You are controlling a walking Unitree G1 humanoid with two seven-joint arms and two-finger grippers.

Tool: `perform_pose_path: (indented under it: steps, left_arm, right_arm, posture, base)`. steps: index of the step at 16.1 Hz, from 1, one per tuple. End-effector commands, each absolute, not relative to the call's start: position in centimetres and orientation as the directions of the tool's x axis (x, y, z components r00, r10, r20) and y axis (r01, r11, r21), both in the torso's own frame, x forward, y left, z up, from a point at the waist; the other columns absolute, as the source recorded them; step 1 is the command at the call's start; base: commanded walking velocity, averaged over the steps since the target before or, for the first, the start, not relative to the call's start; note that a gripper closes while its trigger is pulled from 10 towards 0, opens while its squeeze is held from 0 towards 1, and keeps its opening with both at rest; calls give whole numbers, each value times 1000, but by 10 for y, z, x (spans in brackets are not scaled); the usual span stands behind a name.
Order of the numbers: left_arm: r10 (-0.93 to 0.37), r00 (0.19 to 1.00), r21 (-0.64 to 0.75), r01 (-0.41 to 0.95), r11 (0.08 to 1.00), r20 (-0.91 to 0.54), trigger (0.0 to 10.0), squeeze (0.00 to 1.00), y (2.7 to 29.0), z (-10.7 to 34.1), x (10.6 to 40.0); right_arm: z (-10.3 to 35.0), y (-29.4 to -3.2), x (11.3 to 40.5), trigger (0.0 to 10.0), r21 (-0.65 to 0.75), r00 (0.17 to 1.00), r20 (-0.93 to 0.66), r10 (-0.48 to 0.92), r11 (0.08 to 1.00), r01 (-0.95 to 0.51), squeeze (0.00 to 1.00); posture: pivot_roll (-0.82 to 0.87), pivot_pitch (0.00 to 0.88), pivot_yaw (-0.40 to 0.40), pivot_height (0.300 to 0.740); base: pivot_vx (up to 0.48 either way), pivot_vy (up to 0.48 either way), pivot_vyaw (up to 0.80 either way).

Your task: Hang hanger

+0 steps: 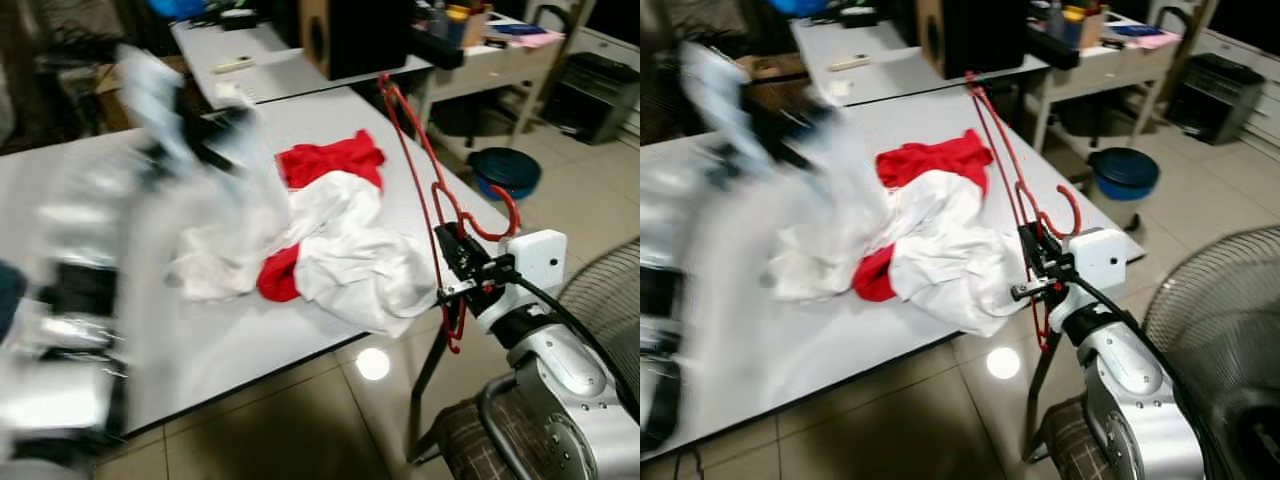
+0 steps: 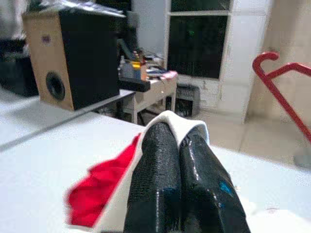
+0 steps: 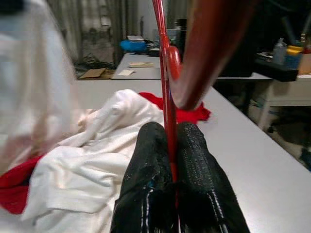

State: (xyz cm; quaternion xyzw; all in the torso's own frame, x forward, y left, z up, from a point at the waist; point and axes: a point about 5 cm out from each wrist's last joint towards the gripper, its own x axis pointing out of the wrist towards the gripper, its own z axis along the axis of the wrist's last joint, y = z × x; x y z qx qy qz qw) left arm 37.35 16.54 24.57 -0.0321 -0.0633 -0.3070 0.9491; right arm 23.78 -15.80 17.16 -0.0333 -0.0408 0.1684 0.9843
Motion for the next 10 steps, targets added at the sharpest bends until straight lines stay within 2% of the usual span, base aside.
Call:
perform_pose_path:
  steps: [1,2,3,4,6,8,10]
  left_arm:
    - [-530,842,60,526,848,102,10000,0,149,239,377]
    - [-534,842,71,529,845,81,10000,0,145,234,376]
    - [-634,772,58,632,773,41,10000,1000,131,224,368]
    - [-688,726,41,687,725,5,10000,1000,125,219,359]
    - [-721,692,14,722,692,-35,10000,1000,127,216,353]
    - [-731,669,68,742,667,-134,10000,1000,141,208,345]
    - [-702,682,134,730,670,-206,10000,1000,160,206,340]
  right_arm:
    - [173,-157,239,10000,-83,939,71,337,940,-331,0]
    - [173,-157,239,10000,-82,939,71,337,940,-331,0]
    - [173,-157,238,10000,-83,940,70,333,941,-327,0]
    - [173,-159,236,10000,-82,943,69,325,944,-319,0]
    - [172,-161,234,10000,-78,950,67,304,951,-298,0]
    - [170,-161,231,10000,-72,955,58,291,955,-286,0]
    - [170,-161,231,10000,-71,956,55,287,956,-283,0]
  posture:
    - [-40,0,39,740]
    - [-40,0,39,740]
    - [-52,0,52,740]
    - [-56,0,61,740]
    - [-58,0,69,740]
    - [-57,0,76,740]
    - [-52,0,77,740]
  base:
    - [0,0,0]
    - [0,0,0]
    - [0,0,0]
    - [0,0,0]
    - [0,0,0]
    - [0,0,0]
    - [0,0,0]
